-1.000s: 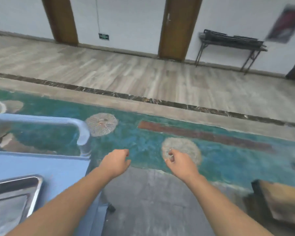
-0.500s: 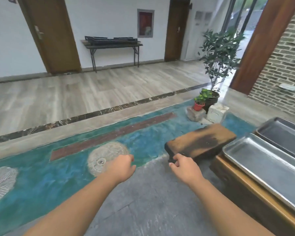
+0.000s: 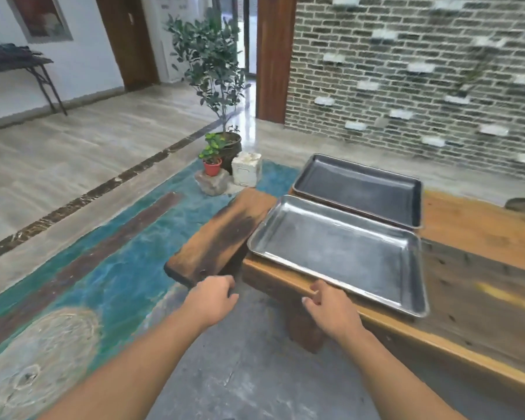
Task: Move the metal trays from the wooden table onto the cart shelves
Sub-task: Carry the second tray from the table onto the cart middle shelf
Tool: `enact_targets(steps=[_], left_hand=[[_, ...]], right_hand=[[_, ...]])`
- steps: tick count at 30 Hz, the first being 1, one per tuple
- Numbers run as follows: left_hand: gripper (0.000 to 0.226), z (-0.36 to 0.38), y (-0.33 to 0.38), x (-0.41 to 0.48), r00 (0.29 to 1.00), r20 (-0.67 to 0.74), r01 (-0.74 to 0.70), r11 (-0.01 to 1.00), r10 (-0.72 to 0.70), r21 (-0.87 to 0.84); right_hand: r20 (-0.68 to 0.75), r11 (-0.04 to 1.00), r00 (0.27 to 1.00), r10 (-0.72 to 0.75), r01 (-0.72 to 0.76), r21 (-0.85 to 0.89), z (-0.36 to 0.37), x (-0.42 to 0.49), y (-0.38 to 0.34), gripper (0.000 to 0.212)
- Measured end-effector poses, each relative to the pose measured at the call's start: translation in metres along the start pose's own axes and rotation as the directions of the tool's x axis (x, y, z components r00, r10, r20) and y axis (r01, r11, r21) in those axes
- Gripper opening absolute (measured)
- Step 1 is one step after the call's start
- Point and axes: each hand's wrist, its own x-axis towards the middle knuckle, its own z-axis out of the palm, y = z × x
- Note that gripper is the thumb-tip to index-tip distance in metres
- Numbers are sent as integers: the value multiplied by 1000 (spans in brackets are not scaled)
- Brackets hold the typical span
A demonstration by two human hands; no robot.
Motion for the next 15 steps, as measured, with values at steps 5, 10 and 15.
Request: enact_targets(steps=[5, 10, 15], left_hand=[[32, 18, 44, 85, 988, 77, -135, 991, 134, 3], [37, 17, 71, 172, 963, 140, -235, 972, 231, 13], [43, 23, 88, 231, 933, 194, -305, 952, 303, -22]], right_hand=[[-41, 985, 985, 170, -169, 11, -19, 44, 46, 45], [-75, 945, 942, 328, -326, 33, -35, 89, 75, 46], [-88, 894, 890, 447, -440, 82, -38, 114, 103, 53]])
